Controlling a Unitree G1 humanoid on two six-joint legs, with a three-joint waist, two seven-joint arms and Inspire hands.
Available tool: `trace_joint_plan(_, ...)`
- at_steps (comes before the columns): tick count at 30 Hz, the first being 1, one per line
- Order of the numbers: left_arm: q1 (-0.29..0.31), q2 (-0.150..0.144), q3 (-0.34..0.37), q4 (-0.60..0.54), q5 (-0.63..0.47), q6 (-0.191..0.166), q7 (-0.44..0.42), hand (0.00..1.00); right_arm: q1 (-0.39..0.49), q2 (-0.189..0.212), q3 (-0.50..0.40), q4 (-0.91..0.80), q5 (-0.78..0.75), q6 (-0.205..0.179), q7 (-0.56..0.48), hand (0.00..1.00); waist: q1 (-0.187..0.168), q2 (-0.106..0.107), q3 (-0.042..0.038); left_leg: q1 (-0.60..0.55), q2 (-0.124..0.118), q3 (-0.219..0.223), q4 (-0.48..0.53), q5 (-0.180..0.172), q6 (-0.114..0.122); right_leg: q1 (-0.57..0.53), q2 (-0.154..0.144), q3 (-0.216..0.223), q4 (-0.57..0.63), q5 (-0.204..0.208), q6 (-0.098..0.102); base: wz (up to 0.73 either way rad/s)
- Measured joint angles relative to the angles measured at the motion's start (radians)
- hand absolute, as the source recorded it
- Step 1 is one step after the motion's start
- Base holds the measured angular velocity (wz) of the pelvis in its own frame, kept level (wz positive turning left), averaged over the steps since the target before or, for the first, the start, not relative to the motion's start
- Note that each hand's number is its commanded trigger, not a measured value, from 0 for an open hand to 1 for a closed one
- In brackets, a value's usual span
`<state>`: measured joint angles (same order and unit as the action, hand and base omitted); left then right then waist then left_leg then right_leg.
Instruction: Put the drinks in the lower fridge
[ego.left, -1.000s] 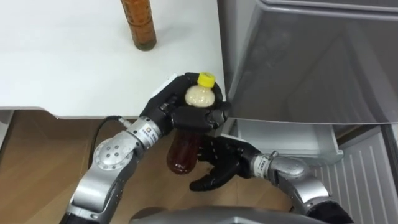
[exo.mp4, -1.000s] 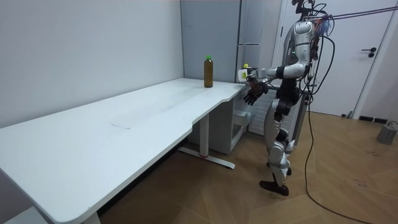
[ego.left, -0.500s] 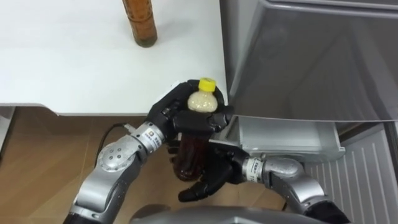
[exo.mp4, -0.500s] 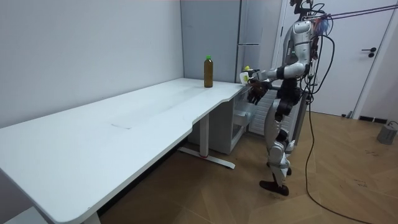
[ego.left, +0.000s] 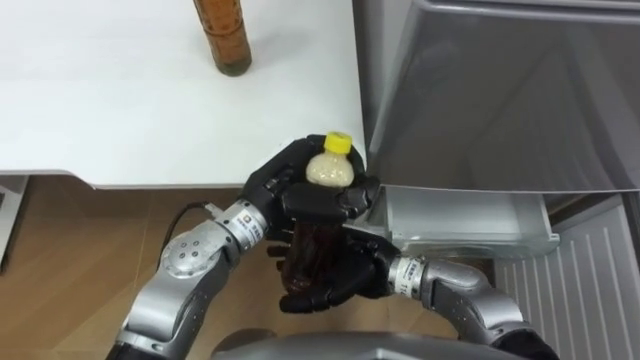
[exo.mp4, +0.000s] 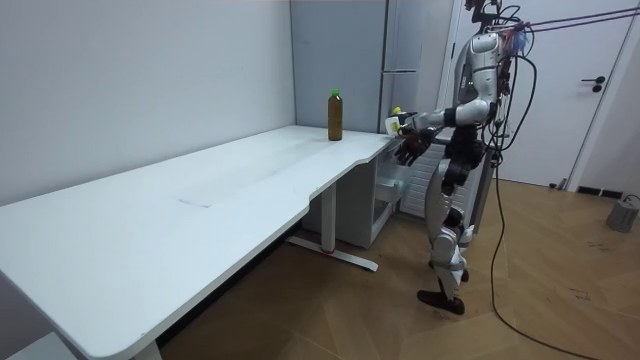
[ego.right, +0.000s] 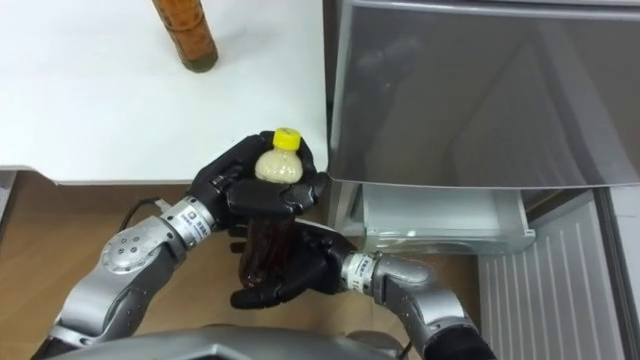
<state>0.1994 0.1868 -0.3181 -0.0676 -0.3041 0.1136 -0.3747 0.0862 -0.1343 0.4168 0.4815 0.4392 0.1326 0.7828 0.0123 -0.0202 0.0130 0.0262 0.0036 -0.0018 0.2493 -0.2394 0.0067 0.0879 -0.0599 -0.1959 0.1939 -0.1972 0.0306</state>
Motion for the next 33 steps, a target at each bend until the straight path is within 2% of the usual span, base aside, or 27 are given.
trace_joint_plan(2,0.000,0.000,-0.001,0.001,0.000,-0.002,0.000,1.00,0.005,0.000,0.005,0.000,0.042,0.000,-0.015,0.00,0.002,0.006,-0.0037,0.002,-0.001,0.000,0.000,0.000,0.000,0.000,0.000,-0.004,0.000,0.000,0.000,0.00)
trace_joint_plan(3,0.000,0.000,-0.001,0.001,0.000,-0.002,0.000,1.00,0.006,0.000,0.007,0.000,0.050,0.000,-0.020,0.56,0.003,0.008,-0.0045,0.003,-0.001,0.000,0.001,0.000,0.000,0.000,0.000,-0.003,0.000,0.000,0.000,0.00)
trace_joint_plan(4,0.000,0.002,-0.003,0.001,0.000,-0.002,0.000,1.00,0.008,0.000,0.015,0.000,0.072,0.000,-0.032,0.68,0.004,0.010,-0.0058,0.004,-0.001,0.000,0.002,0.000,0.000,0.000,0.000,-0.003,0.000,0.000,0.000,0.00)
trace_joint_plan(5,0.000,0.002,-0.004,0.001,0.000,-0.002,0.000,1.00,0.011,0.000,0.020,0.000,0.093,0.000,-0.044,1.00,0.005,0.012,-0.0061,0.004,-0.001,-0.001,0.003,0.000,0.000,0.000,0.000,-0.003,0.000,0.000,0.000,0.00)
trace_joint_plan(15,0.000,-0.001,-0.010,0.001,0.000,-0.002,0.001,1.00,0.013,-0.002,0.025,0.000,0.146,-0.001,-0.069,1.00,0.019,0.016,-0.0037,0.002,0.000,-0.002,-0.006,0.000,0.000,-0.003,0.000,-0.005,0.010,0.000,0.000,0.00)
trace_joint_plan(18,0.000,-0.001,-0.008,0.001,-0.017,-0.001,0.001,1.00,0.013,-0.005,0.032,-0.005,0.146,-0.014,-0.065,1.00,0.019,0.015,-0.0035,0.002,0.000,-0.002,-0.006,0.000,0.000,-0.003,0.000,-0.004,0.010,0.000,0.000,0.00)
trace_joint_plan(20,0.000,-0.002,0.001,0.002,-0.039,0.007,0.001,1.00,0.013,-0.015,0.043,-0.006,0.144,-0.037,-0.044,1.00,0.018,0.015,-0.0035,0.003,-0.001,-0.002,-0.007,0.000,0.000,-0.003,0.000,-0.002,0.010,0.000,0.000,0.00)
trace_joint_plan(29,0.000,-0.013,-0.001,0.002,-0.057,0.012,0.021,1.00,0.012,-0.019,0.052,-0.005,0.142,-0.050,-0.043,1.00,0.016,0.008,0.0007,0.003,0.000,0.001,0.003,0.001,0.000,-0.001,0.000,0.000,0.009,0.000,0.000,0.00)
trace_joint_plan(30,0.000,-0.015,0.000,0.002,-0.057,0.012,0.023,0.77,0.012,-0.019,0.052,-0.005,0.142,-0.051,-0.043,1.00,0.016,0.008,0.0011,0.003,0.000,0.001,0.004,0.001,0.000,-0.001,0.000,0.000,0.009,0.000,0.000,0.00)
trace_joint_plan(31,0.000,-0.019,0.001,0.001,-0.058,0.012,0.025,0.67,0.012,-0.019,0.052,-0.005,0.142,-0.055,-0.043,1.00,0.016,0.006,0.0021,0.003,0.001,0.001,0.005,0.001,0.000,0.000,0.000,-0.001,0.009,0.000,0.000,0.00)
trace_joint_plan(32,0.000,-0.021,0.000,0.001,-0.058,0.012,0.029,0.04,0.012,-0.020,0.052,-0.004,0.142,-0.057,-0.043,1.00,0.017,0.005,0.0029,0.003,0.001,0.001,0.005,0.000,0.000,0.001,0.000,-0.002,0.009,0.000,0.000,0.00)
trace_joint_plan(33,0.000,-0.022,0.000,0.001,-0.058,0.012,0.029,0.00,0.012,-0.020,0.052,-0.004,0.142,-0.057,-0.043,1.00,0.017,0.004,0.0034,0.002,0.001,0.001,0.004,0.000,0.000,0.002,0.000,-0.002,0.009,0.000,0.000,0.00)
